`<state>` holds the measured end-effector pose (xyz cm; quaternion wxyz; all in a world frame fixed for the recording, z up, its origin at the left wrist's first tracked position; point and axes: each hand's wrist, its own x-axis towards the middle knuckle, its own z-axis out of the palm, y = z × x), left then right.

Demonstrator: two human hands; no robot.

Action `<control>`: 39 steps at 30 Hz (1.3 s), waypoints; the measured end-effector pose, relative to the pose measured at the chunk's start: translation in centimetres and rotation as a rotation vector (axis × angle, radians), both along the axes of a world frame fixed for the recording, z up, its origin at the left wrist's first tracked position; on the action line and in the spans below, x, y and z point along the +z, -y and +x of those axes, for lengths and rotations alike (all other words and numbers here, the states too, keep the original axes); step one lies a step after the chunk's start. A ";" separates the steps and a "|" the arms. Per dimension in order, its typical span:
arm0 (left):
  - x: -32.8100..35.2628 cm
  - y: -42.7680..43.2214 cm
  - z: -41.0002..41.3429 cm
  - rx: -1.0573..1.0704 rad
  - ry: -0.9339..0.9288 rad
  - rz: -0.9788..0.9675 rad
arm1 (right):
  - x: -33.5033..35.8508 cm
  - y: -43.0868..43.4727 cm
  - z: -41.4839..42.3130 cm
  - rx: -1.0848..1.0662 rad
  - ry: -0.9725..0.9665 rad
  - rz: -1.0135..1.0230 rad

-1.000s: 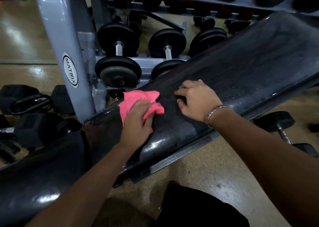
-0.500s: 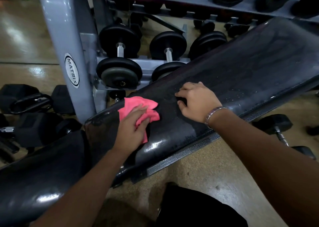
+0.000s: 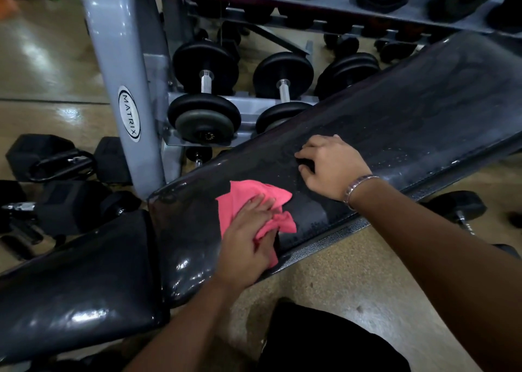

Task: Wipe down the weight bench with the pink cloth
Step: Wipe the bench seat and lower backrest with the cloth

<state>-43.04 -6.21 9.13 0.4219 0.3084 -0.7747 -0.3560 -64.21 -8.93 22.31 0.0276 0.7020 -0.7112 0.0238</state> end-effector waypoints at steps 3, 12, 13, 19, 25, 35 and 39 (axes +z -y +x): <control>-0.2 2.3 0.7 0.070 0.009 0.026 | 0.1 0.0 0.0 -0.007 0.001 0.006; 0.2 2.2 0.3 -0.006 0.097 -0.091 | -0.3 0.2 -0.2 0.008 0.001 -0.027; 0.5 2.3 -0.3 0.055 0.095 -0.034 | -0.3 0.2 -0.3 0.006 0.000 -0.027; 0.9 -0.2 -1.7 -0.053 0.085 -0.126 | 0.3 0.5 -0.8 -0.023 0.087 0.018; 2.6 -1.0 -5.1 0.217 0.074 0.013 | 2.8 1.0 -3.0 -0.101 0.298 0.091; 4.1 -0.7 -8.0 0.254 0.084 0.049 | 2.3 1.0 -4.3 -0.074 0.046 0.024; 1.6 0.8 -4.7 -0.078 0.068 -0.267 | 2.9 1.5 -4.4 -0.073 0.046 0.076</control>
